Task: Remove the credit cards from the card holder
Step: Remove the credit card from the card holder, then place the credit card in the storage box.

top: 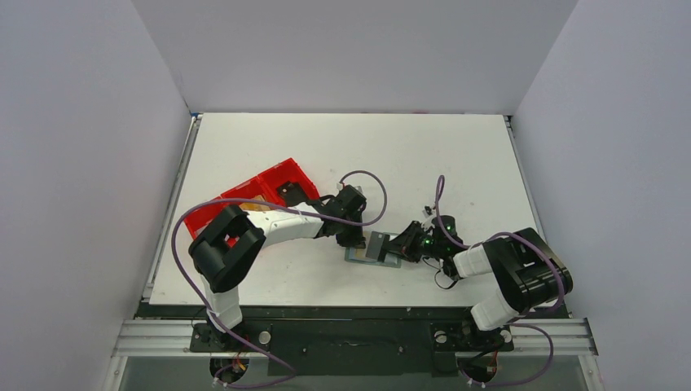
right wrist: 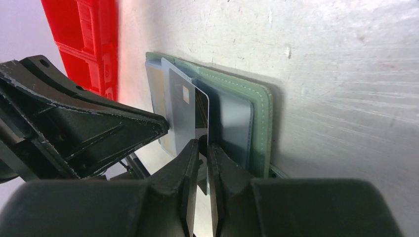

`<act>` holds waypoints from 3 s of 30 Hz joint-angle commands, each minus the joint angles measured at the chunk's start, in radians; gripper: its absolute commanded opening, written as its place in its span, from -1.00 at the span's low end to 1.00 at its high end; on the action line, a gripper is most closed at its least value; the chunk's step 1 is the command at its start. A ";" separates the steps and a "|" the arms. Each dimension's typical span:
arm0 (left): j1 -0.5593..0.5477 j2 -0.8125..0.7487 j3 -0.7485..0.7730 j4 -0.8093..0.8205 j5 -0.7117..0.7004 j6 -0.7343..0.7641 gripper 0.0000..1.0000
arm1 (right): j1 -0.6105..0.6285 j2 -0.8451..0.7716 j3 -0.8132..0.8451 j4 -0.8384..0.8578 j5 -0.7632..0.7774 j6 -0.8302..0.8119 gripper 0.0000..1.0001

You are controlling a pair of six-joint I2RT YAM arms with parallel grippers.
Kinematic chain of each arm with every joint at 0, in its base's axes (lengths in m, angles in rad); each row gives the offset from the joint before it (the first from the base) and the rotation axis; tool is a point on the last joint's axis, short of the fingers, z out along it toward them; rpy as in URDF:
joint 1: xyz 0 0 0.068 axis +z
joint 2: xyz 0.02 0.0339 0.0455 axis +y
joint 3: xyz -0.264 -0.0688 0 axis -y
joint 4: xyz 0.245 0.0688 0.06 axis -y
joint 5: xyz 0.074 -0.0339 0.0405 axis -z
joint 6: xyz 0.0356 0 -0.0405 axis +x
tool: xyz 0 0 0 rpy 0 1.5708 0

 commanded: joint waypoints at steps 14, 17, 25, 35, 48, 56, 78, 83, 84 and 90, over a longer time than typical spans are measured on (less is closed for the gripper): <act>0.028 0.041 -0.042 -0.094 -0.108 0.016 -1.00 | -0.021 0.002 -0.043 0.025 0.023 -0.011 -0.99; 0.028 0.038 -0.045 -0.091 -0.111 0.016 -1.00 | -0.028 -0.036 -0.041 -0.038 0.039 -0.038 -1.00; 0.028 0.037 -0.049 -0.089 -0.113 0.014 -1.00 | -0.050 -0.184 -0.013 -0.272 0.101 -0.128 -1.00; 0.024 0.037 -0.035 -0.075 -0.101 0.019 -1.00 | -0.059 -0.327 0.022 -0.472 0.155 -0.191 -1.00; -0.009 -0.009 0.109 -0.107 -0.063 0.083 -0.90 | -0.059 -0.429 0.127 -0.559 0.102 -0.174 -1.00; 0.002 -0.101 0.196 -0.184 -0.029 0.169 -0.40 | -0.061 -0.481 0.208 -0.631 0.091 -0.182 -1.00; 0.260 -0.384 -0.070 0.194 0.581 0.108 0.11 | -0.061 -0.529 0.254 -0.297 -0.173 0.079 -1.00; 0.260 -0.395 -0.113 0.327 0.656 0.037 0.12 | -0.056 -0.522 0.248 -0.221 -0.195 0.134 -1.00; 0.260 -0.395 -0.120 0.352 0.667 0.024 0.13 | -0.055 -0.521 0.251 -0.217 -0.195 0.135 -1.00; 0.260 -0.373 -0.157 0.492 0.726 -0.064 0.12 | -0.033 -0.503 0.258 -0.180 -0.199 0.154 -1.00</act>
